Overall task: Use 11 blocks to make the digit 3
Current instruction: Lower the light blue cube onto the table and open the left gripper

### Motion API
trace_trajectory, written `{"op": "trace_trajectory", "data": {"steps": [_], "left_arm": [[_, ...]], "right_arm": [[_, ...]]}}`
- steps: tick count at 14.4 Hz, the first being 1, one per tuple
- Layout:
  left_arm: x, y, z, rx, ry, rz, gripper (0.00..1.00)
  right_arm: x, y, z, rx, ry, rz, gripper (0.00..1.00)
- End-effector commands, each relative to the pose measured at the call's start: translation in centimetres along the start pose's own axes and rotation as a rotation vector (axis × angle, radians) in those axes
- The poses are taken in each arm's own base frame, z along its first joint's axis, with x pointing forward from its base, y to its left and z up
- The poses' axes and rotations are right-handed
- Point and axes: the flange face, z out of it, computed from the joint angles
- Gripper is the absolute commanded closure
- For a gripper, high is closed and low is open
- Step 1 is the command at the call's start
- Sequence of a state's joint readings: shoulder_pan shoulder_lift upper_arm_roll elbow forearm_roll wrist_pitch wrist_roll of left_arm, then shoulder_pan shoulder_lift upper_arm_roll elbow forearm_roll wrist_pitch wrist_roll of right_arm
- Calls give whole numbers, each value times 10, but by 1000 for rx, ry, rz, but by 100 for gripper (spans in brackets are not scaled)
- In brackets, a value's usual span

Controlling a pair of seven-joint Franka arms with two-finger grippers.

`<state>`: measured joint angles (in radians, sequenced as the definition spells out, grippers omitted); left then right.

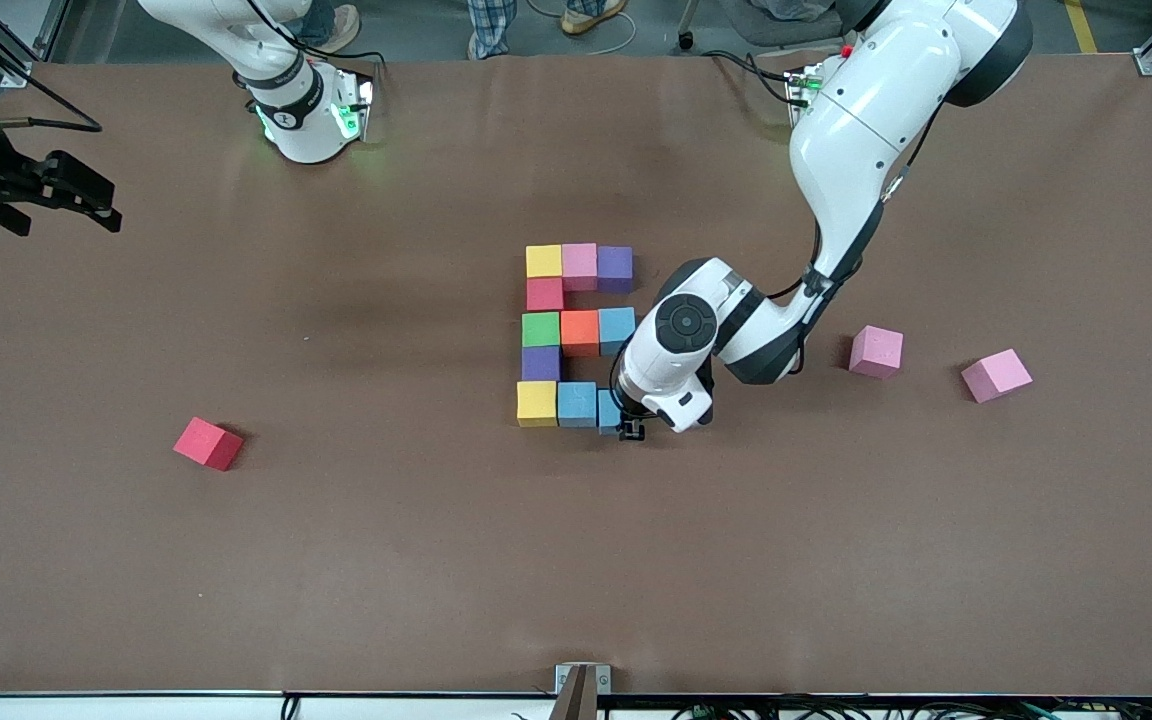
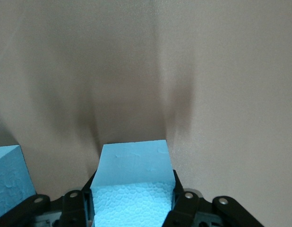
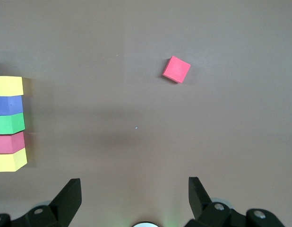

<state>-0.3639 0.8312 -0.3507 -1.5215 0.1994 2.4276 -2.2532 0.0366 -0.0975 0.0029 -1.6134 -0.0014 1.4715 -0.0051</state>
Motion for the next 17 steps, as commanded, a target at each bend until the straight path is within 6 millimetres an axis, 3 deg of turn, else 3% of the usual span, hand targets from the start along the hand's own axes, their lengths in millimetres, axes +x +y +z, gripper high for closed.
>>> {"op": "trace_trajectory", "data": {"steps": [1,4,6,7,8,10,12,15,17], "left_arm": [[-2,-7,3,-7,5,34,82],[-2,-7,3,-7,5,48,67],[-3,-7,1,-8,2,46,43],[-3,-6,0,-12,1,50,15],[-6,-6,-3,-14,-1,57,0],[-7,-1,-20,-30,-3,66,0],[-12,3,-51,-58,2,81,0],[-9,16,-122,-87,37,161,0],[3,21,-167,-86,77,264,0]], "right_arm": [[-7,0,-6,-11,3,0,0],[-8,-4,-5,-11,-3,-6,0],[-9,-3,-5,-11,-9,-5,0],[-9,-3,-5,-11,-9,-5,0],[-9,-4,-5,-11,-9,-6,0],[-9,-4,-5,-11,-9,-8,0],[-9,-5,-4,-10,-12,-9,0],[-9,-3,-4,-11,-15,-6,0],[-10,-4,-5,-11,-14,-8,0]]}}
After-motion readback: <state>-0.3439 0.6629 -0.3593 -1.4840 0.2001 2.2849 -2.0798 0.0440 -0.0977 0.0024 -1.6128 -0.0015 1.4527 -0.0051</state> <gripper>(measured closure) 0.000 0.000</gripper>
